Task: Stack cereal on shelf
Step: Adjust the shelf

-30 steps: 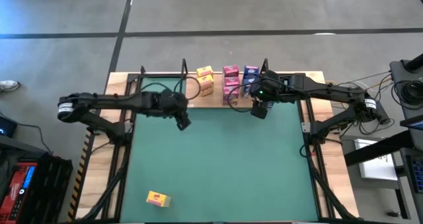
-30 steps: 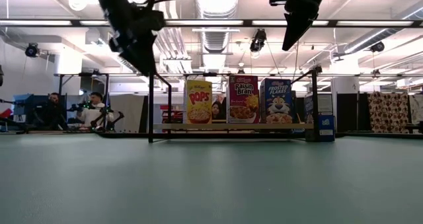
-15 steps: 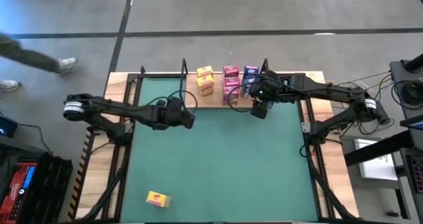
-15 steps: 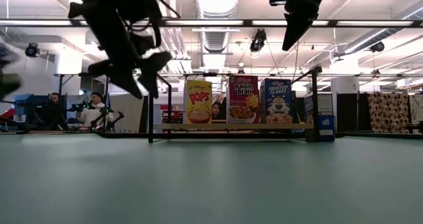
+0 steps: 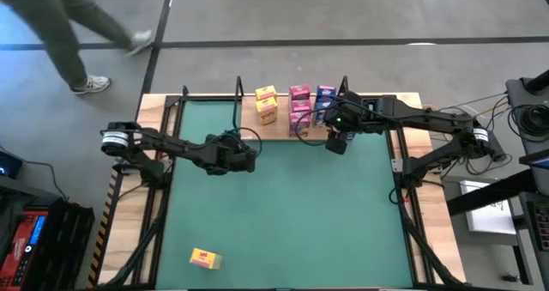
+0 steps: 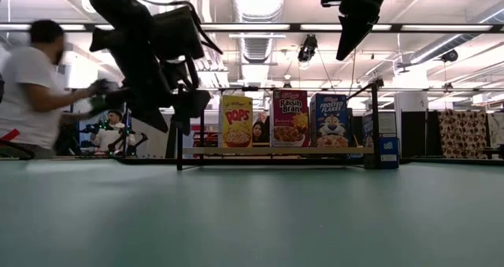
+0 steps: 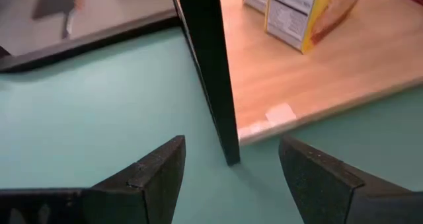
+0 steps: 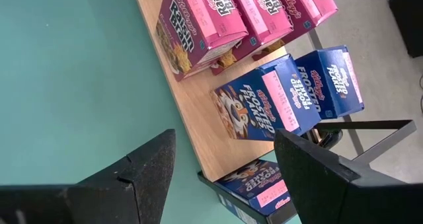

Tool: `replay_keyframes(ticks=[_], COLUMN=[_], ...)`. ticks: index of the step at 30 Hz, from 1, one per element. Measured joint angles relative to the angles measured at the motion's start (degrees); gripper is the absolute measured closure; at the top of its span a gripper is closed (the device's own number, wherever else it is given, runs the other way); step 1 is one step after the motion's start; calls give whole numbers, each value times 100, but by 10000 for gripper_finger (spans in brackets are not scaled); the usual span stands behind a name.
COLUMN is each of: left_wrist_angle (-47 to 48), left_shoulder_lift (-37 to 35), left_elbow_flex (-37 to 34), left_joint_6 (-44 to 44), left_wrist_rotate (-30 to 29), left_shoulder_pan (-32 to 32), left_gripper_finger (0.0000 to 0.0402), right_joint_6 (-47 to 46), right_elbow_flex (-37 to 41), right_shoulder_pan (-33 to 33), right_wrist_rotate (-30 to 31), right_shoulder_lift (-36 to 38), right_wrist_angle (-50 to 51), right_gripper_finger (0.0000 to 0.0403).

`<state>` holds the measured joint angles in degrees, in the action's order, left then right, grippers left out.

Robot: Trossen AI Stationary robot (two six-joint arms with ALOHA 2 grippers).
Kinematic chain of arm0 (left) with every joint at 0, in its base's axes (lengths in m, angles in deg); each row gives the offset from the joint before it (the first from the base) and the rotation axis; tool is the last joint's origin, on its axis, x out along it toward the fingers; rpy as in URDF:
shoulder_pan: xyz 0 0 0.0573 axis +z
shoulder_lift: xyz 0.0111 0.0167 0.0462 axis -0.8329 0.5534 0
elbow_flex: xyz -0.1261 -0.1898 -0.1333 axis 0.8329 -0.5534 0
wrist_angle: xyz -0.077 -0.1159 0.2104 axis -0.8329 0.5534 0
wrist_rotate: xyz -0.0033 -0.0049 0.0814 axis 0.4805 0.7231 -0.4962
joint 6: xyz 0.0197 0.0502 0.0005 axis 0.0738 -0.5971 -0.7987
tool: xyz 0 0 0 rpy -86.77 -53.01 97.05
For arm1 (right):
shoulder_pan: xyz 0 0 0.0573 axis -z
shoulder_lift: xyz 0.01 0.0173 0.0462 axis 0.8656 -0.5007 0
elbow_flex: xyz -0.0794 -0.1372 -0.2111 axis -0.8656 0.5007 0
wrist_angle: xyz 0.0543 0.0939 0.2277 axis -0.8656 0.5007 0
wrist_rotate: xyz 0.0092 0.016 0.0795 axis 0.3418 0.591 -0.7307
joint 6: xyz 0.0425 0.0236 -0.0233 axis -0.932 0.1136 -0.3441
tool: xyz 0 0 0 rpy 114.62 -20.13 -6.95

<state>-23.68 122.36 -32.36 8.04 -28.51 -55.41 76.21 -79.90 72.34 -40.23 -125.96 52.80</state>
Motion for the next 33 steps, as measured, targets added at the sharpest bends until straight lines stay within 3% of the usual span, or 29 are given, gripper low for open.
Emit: replay_keyframes(ticks=[12,23,33], left_wrist_angle=[-466,-541,-1905], left_shoulder_lift=[587,587,587], left_elbow_flex=[0,-96,-665], left_joint_6=[161,159,-202], left_wrist_rotate=[-971,-1094,-1197], left_shoulder_pan=[-62,-132,-132], left_gripper_finger=[190,243,273], right_joint_6=[7,-2,0], right_elbow_flex=[0,1,1], right_shoulder_pan=[0,-1,-1], right_wrist_rotate=[1,1,-1], right_shoulder_lift=[0,2,0], right_wrist_angle=[0,0,0], right_gripper_finger=[158,158,158])
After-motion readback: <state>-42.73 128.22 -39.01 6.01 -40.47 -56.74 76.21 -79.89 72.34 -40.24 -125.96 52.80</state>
